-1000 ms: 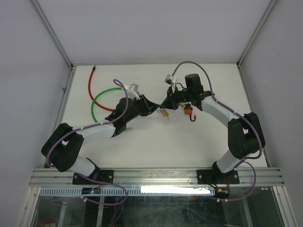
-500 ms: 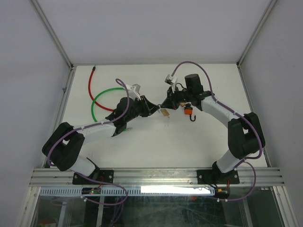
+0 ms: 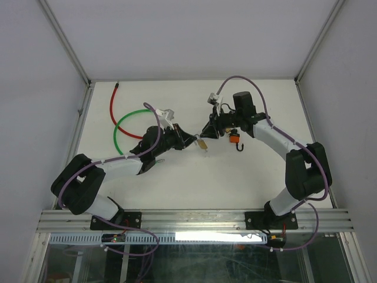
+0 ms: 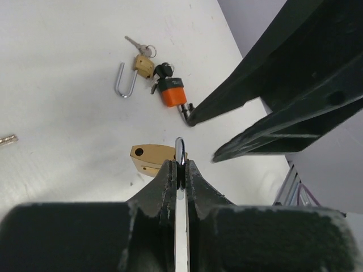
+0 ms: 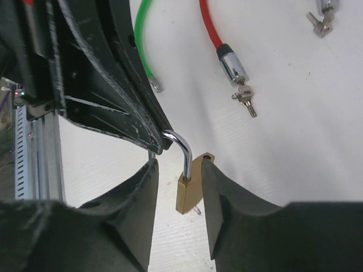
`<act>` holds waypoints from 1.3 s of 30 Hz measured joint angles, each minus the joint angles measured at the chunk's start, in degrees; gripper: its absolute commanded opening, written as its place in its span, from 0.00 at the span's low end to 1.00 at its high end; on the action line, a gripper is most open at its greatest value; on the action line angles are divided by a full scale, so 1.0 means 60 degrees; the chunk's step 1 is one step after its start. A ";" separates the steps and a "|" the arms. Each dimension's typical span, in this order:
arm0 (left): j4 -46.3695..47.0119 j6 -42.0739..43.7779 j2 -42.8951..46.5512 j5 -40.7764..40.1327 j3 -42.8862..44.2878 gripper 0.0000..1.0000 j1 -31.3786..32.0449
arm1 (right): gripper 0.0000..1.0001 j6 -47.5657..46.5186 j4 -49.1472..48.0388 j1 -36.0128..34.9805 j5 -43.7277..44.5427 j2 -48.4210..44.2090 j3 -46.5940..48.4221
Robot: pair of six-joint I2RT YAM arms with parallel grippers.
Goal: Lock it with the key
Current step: Lock the lock.
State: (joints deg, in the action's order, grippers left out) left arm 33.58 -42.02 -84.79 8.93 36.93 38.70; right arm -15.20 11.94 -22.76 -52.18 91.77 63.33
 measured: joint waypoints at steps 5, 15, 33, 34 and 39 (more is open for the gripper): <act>0.0379 0.0262 0.0444 -0.0033 -0.0696 0.00 0.0000 | 0.74 -0.0066 0.0087 0.0408 -0.0841 -0.0663 0.0000; 0.2382 0.0415 0.1439 -0.0153 -0.1311 0.00 0.0000 | 0.97 0.0040 -0.1435 0.0452 -0.1344 -0.2441 -0.1851; 0.3424 -0.0004 0.1457 -0.0149 -0.1311 0.00 0.0375 | 0.85 0.0707 -0.4069 -0.0433 0.0688 -0.2641 -0.3166; 0.3424 -0.0051 0.1457 -0.0149 -0.1311 0.00 0.0375 | 0.85 0.0739 -0.4156 -0.0437 0.0736 -0.2641 -0.3169; 0.3424 -0.0164 0.1457 -0.0153 -0.1311 0.00 0.0375 | 0.85 0.0794 -0.4233 -0.0466 0.0841 -0.2637 -0.3166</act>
State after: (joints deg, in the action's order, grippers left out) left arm 54.13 -43.00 -76.05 8.01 29.06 40.95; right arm -10.44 -13.45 -25.56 -47.13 75.94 44.34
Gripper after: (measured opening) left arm 0.041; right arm 0.849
